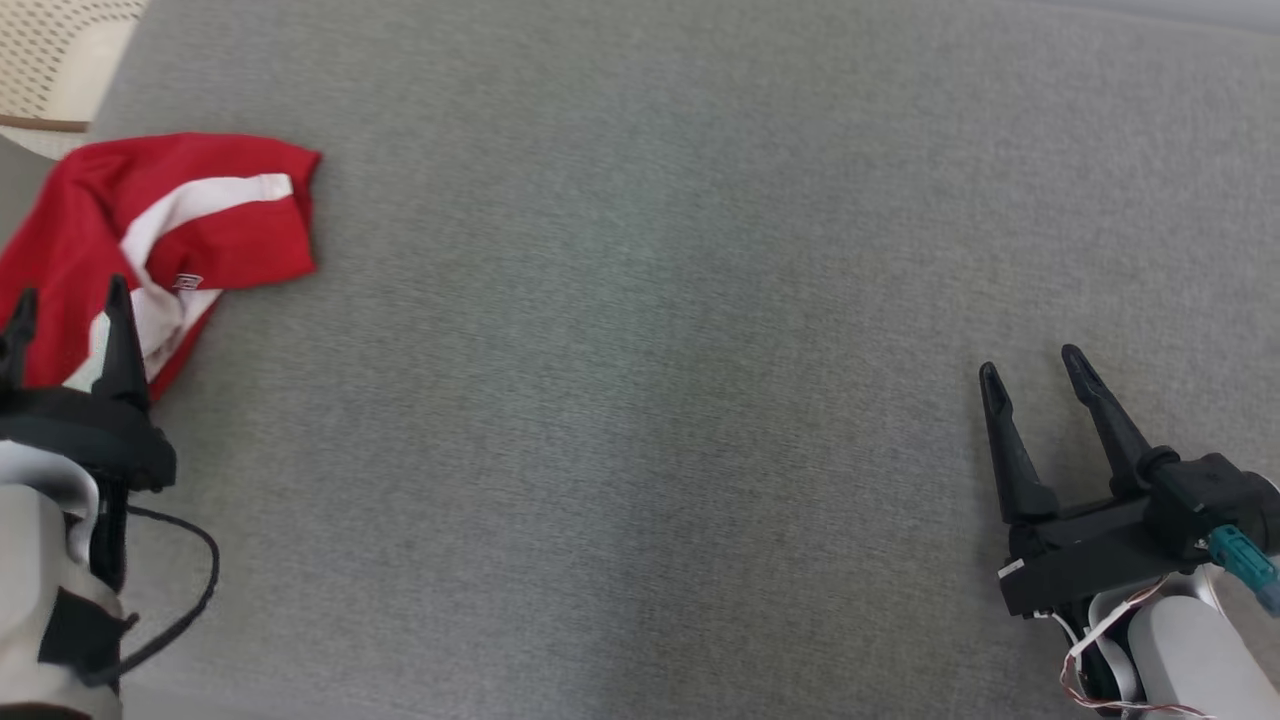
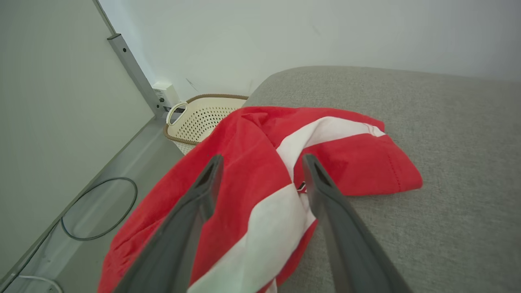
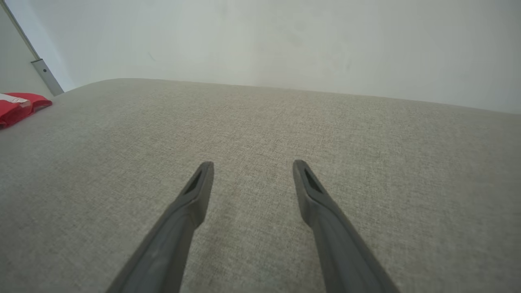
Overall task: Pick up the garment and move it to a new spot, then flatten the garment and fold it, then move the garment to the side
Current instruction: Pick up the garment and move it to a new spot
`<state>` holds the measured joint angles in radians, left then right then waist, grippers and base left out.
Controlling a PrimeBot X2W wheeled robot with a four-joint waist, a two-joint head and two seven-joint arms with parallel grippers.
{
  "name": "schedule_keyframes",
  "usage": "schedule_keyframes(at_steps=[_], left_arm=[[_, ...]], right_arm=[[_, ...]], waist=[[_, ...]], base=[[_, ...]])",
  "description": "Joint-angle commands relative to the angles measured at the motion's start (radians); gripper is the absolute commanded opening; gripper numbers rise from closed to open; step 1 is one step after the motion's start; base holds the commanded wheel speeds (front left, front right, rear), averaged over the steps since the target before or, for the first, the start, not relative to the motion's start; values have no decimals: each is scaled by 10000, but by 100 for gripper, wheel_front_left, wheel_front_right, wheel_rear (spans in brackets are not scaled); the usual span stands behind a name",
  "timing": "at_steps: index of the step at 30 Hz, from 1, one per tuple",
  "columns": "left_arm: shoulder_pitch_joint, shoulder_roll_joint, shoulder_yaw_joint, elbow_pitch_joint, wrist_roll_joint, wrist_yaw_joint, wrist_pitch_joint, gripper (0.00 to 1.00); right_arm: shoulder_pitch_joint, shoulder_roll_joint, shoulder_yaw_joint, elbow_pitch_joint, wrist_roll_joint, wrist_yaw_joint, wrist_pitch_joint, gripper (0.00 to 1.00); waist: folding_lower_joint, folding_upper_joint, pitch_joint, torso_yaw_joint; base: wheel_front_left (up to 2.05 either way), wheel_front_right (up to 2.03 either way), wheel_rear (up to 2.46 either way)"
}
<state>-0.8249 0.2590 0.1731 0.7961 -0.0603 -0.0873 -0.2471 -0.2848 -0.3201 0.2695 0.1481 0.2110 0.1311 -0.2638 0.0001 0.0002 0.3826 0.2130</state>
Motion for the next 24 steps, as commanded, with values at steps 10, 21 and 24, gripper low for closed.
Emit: schedule_keyframes(at_steps=[10,21,24], left_arm=[[-1229,552,-228,1931,315,755,719,100],[-1443,653,-365,2864,227,888,206,0],[-1594,586,-542,2633,350,771,-14,0]], right_arm=[[-222,-59,-236,-62,32,-9,5,100],[-331,214,-377,22,95,-9,11,100],[-305,276,-407,48,110,-9,10,100]], waist=[[-1,-2,962,-883],[-1,-2,909,-1058],[-1,-2,780,-1049]], base=[[0,0,0],[0,0,0],[0,0,0]])
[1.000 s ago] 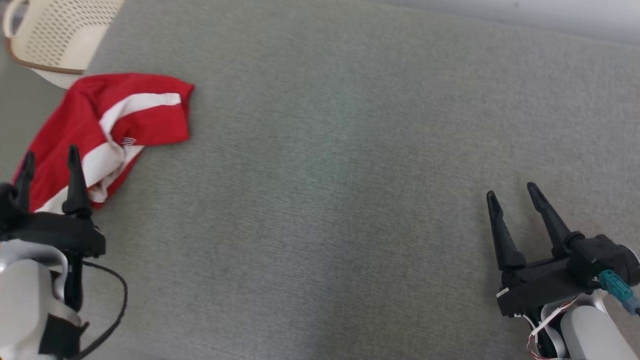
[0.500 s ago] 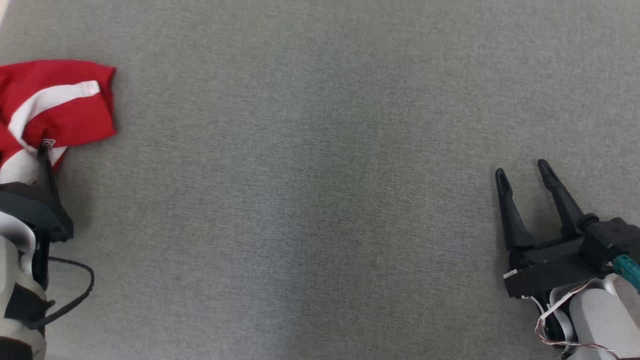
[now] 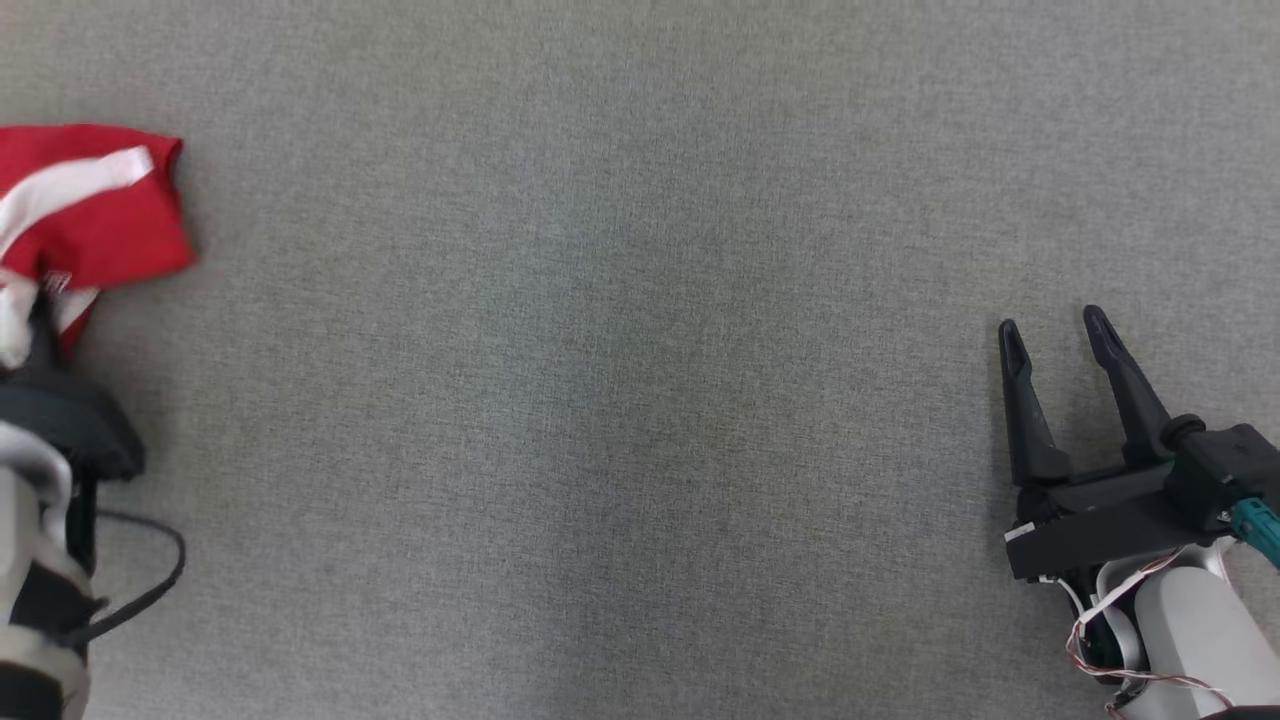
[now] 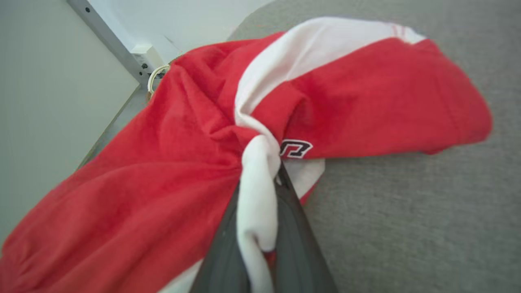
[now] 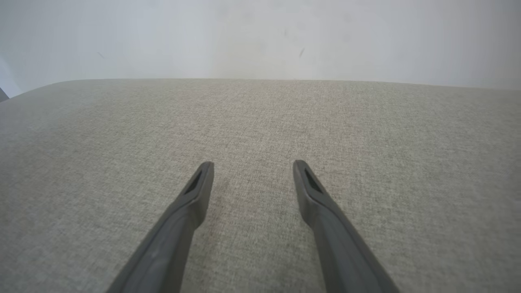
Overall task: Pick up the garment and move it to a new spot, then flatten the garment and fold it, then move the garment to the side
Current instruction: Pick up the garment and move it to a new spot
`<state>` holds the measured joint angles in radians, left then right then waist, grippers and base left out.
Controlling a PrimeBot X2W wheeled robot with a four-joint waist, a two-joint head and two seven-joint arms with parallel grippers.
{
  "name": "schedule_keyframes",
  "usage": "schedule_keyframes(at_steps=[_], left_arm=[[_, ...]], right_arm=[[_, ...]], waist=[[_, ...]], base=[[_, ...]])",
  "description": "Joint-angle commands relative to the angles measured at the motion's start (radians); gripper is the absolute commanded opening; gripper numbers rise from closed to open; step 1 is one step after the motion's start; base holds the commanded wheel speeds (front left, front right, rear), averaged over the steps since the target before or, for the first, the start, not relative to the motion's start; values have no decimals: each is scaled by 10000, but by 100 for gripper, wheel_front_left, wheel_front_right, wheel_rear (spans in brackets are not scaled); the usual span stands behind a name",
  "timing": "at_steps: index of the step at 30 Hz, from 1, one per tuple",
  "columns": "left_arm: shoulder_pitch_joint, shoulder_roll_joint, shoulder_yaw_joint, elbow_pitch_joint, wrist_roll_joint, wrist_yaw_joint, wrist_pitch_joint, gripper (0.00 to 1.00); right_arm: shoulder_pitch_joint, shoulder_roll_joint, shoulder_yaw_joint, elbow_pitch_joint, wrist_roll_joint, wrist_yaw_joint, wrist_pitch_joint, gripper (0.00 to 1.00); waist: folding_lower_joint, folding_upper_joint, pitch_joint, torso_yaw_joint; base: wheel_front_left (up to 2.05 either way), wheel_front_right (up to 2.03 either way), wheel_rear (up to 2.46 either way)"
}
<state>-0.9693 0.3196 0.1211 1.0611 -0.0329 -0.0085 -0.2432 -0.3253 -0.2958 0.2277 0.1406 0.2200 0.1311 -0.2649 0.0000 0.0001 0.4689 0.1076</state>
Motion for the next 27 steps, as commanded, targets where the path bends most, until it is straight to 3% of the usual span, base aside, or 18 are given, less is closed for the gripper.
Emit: schedule_keyframes(at_steps=[1,8,14,19,24,27], left_arm=[[-218,-57,-114,-155,76,-80,-111,0],[-123,-984,-632,-1935,-147,-718,-224,0],[570,-2126,-1653,-3706,-411,-1124,-230,0],[1297,-2623,-3317,-4994,-1019,-1204,-223,0],[1678,-2681,-5779,-6309,-2126,-1210,-225,0],[1955,-2646,-6729,-6471,-2139,-1209,-224,0]], right_arm=[[122,68,4,133,25,-9,18,100],[335,433,-14,271,32,-9,12,100],[357,794,75,407,54,-9,12,100],[517,1019,38,532,85,-9,12,100],[587,1139,-119,575,84,-9,12,100],[630,1197,-178,592,90,-9,12,100]], waist=[[0,-1,-151,10],[0,-1,-883,70],[0,-1,-1461,-155],[0,-1,-1801,-488],[0,-1,-1955,-896],[0,-1,-1989,-1131]], base=[[0,0,0],[0,0,0],[0,0,0],[0,0,0],[0,0,0],[0,0,0]])
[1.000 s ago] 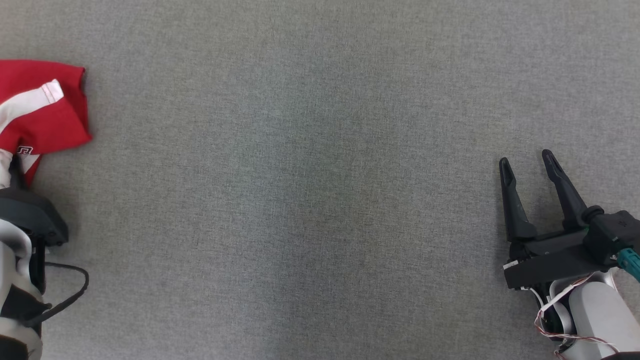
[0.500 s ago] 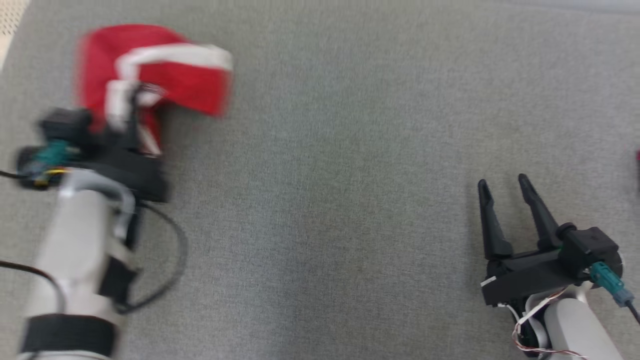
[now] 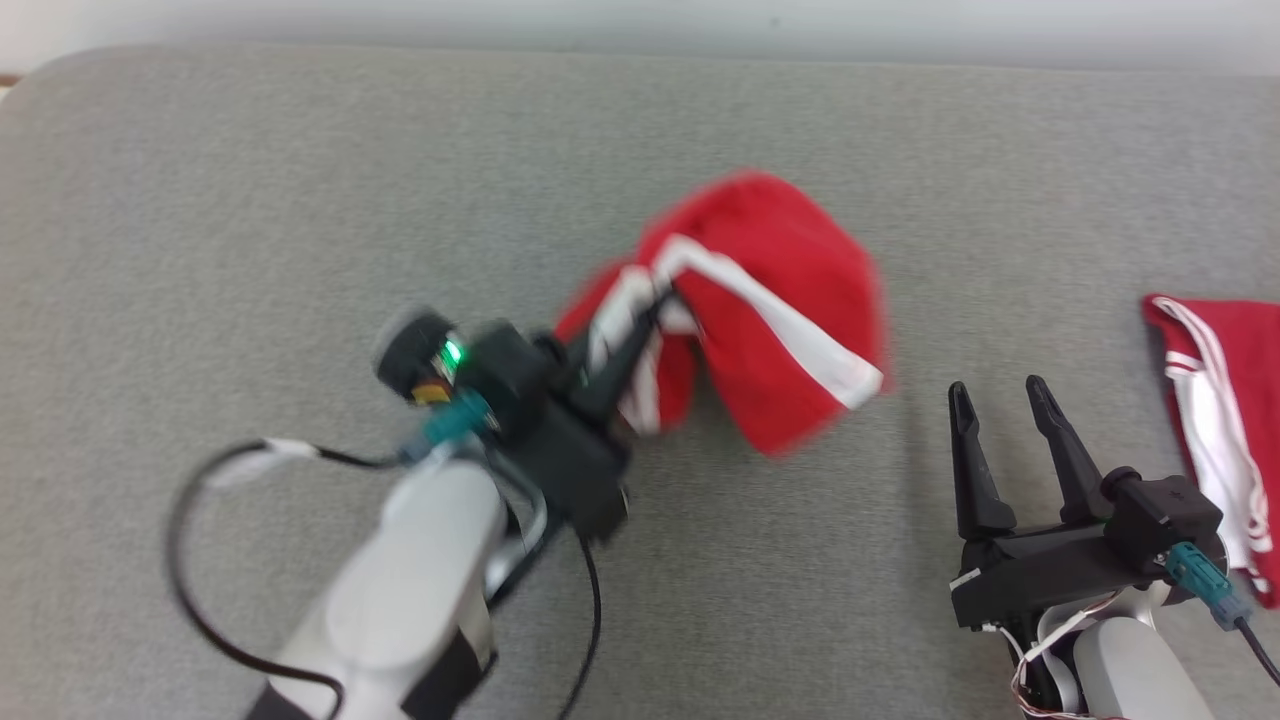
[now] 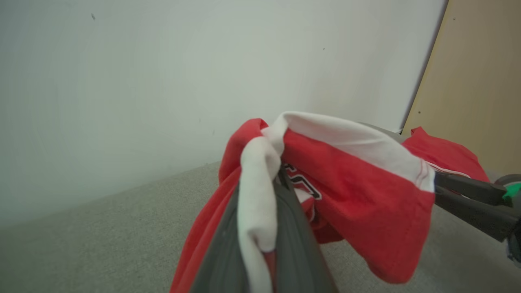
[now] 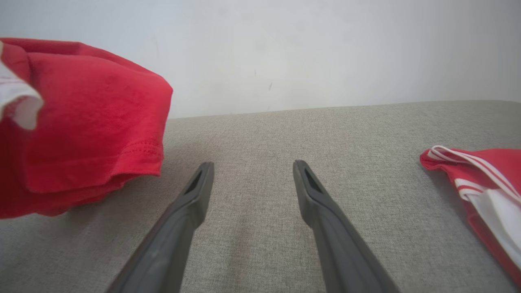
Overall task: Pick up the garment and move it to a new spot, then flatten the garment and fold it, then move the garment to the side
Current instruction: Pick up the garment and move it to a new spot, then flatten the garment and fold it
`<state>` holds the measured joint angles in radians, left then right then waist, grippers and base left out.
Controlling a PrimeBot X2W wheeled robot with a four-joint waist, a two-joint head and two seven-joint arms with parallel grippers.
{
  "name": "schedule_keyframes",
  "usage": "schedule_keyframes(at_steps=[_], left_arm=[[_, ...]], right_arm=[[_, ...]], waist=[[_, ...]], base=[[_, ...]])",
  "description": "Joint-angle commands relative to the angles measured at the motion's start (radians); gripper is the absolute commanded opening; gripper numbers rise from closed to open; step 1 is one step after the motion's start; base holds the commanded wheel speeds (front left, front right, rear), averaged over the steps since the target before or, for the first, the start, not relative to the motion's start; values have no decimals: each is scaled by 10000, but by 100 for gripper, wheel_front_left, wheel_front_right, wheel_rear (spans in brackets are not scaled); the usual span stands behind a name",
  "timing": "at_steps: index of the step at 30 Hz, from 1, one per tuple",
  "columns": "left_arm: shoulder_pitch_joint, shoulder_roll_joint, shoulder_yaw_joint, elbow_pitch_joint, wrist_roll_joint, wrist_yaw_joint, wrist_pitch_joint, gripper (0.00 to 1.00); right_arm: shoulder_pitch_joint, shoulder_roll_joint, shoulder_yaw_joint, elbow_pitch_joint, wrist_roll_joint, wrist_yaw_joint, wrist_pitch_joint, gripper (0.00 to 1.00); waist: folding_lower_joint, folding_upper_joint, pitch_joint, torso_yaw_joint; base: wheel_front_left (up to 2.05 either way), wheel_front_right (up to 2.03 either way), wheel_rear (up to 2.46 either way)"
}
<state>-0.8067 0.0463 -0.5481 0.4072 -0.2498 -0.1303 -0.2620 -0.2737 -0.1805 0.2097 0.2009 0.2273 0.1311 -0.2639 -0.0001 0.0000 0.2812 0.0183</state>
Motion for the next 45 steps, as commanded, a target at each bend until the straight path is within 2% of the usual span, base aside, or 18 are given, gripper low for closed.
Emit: schedule_keyframes(at_steps=[1,5,6,7,8,9,16,24,33,38,45], left_arm=[[391,84,-233,186,74,40,-36,0],[633,58,-674,782,680,212,-36,0],[762,66,-699,961,862,269,-36,27],[917,68,-690,1100,956,290,-36,47],[1009,69,-645,1132,1006,307,-36,88],[1114,62,-630,1179,1091,311,-36,100],[2062,199,-158,1453,1276,557,-37,100],[3618,363,1059,990,1134,1080,-37,100],[5245,316,2644,-68,1166,1496,-37,100],[6048,196,3317,-580,1275,1431,-37,100],[6522,76,3707,-1008,1374,1420,-37,100]], right_arm=[[105,68,31,-8,22,-9,3,100],[62,98,4,-14,16,-9,3,100],[69,108,-7,-11,7,-9,1,100],[88,117,-15,2,10,-9,3,100],[116,119,-26,18,9,-9,1,100],[143,121,-41,28,0,-9,3,100],[308,223,-56,178,-74,-9,1,100],[669,388,195,365,-149,-9,3,100],[1065,329,1241,547,169,-9,3,100],[1306,88,2259,705,510,-9,3,100],[1206,-27,2749,1164,737,-9,1,100]], waist=[[1,0,-120,-332],[1,0,-161,-615],[1,0,-189,-668],[1,0,-235,-719],[1,0,-277,-754],[1,0,-327,-780],[1,0,-872,-903],[1,0,-1638,-1008],[1,0,-2114,-965],[1,0,-2203,-743],[1,0,-2178,-284]], base=[[0,0,0],[0,0,0],[0,0,0],[0,0,0],[0,0,0],[0,0,0],[0,0,0],[0,0,0],[0,0,0],[0,0,0],[0,0,0]])
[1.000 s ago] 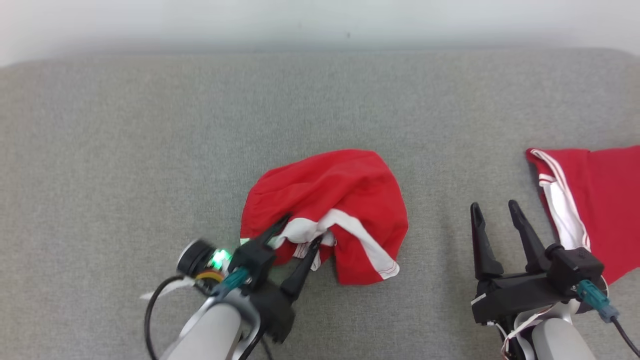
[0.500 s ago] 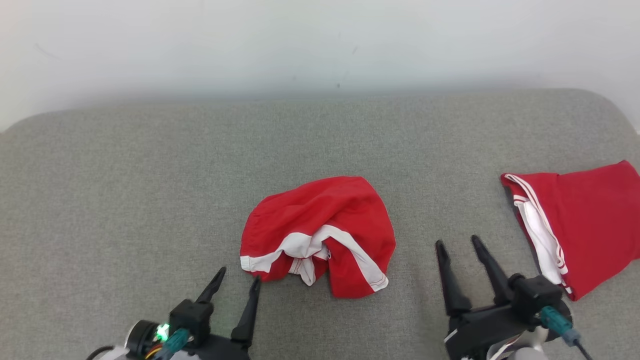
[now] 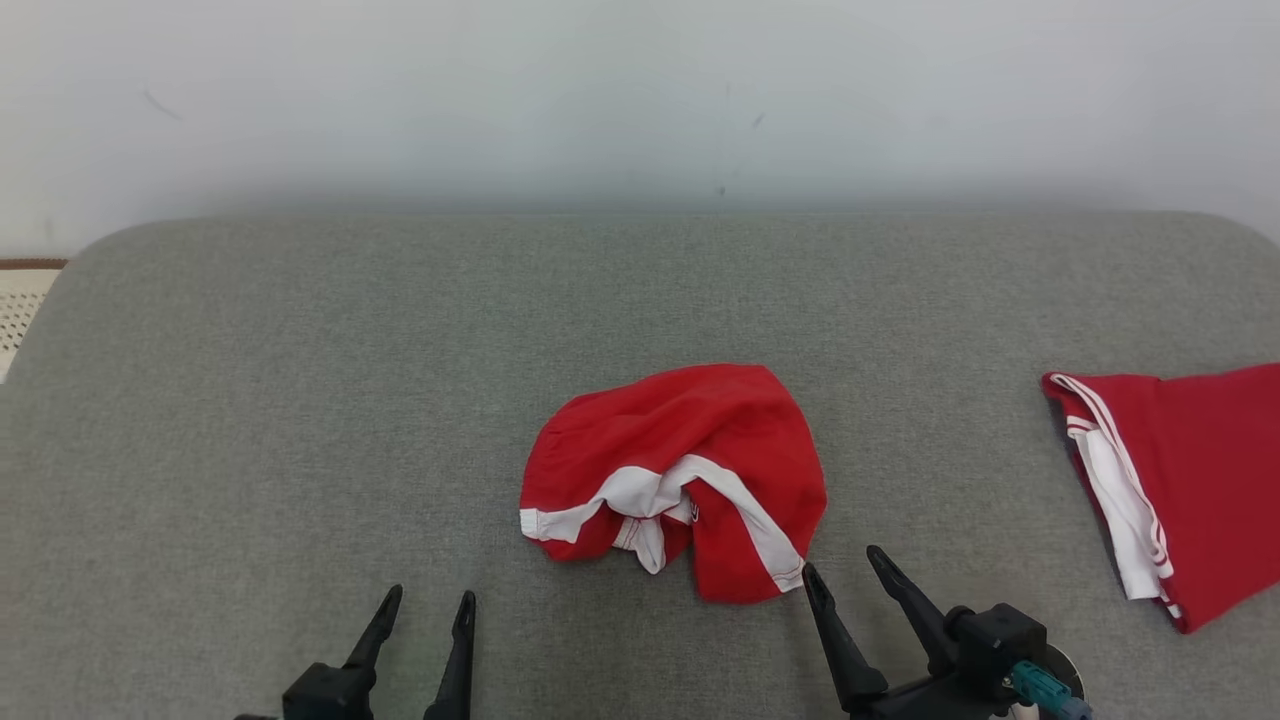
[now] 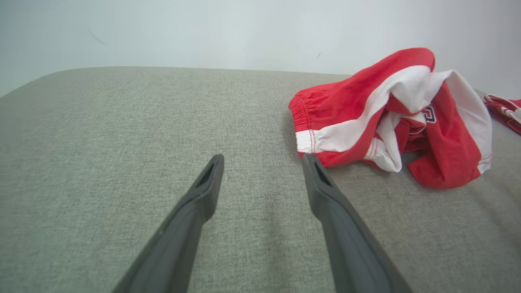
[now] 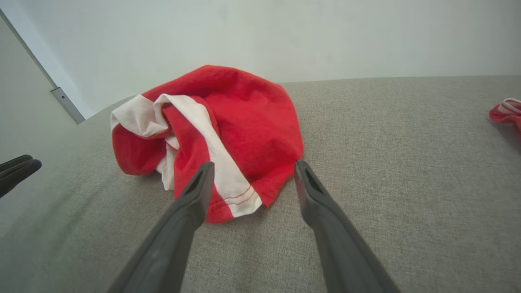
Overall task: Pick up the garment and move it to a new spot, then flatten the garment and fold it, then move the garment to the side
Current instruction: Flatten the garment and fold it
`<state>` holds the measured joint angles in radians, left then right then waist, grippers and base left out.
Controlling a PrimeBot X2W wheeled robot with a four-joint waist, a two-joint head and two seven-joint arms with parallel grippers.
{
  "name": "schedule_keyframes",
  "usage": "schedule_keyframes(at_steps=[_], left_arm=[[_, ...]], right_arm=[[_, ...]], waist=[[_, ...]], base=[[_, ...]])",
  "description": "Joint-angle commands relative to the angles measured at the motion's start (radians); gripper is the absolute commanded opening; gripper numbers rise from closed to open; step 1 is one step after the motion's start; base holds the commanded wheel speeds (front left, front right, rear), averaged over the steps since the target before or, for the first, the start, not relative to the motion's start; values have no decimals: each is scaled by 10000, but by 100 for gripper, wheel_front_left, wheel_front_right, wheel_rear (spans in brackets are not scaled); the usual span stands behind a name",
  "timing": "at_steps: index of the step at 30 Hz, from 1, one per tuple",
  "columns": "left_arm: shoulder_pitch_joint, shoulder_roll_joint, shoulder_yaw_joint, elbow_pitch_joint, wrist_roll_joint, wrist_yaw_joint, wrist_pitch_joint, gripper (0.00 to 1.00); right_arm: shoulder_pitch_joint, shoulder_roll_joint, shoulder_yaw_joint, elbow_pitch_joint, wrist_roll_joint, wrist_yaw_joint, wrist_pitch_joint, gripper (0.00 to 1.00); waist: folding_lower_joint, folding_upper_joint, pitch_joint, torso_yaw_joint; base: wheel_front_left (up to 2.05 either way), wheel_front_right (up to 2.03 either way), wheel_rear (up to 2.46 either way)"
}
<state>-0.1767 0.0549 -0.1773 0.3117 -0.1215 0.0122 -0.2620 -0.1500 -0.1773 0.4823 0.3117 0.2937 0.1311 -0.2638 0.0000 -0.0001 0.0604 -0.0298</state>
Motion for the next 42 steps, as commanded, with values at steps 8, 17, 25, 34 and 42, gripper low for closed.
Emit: schedule_keyframes(at_steps=[8,17,25,34,42], left_arm=[[412,-33,55,-252,-135,1,-37,100],[425,-40,-15,-495,-328,56,-37,100],[375,-40,-72,-665,-425,137,-36,100],[71,-39,-417,-547,-544,105,-36,100],[-1,-36,-618,-356,-732,198,-38,100]], right_arm=[[-430,-182,-57,812,-82,-9,3,100],[-1015,-383,-35,2157,-212,-9,1,50],[-1246,-1138,-452,2234,-441,-9,0,0],[-1523,-2314,-969,1446,-1448,-9,1,0],[-931,-2247,-1198,1623,-1619,-9,1,100]], waist=[[0,1,232,1110],[0,1,478,1840],[0,1,521,1538],[0,1,322,577],[0,1,87,-35]], base=[[0,0,0],[0,0,0],[0,0,0],[0,0,0],[0,0,0]])
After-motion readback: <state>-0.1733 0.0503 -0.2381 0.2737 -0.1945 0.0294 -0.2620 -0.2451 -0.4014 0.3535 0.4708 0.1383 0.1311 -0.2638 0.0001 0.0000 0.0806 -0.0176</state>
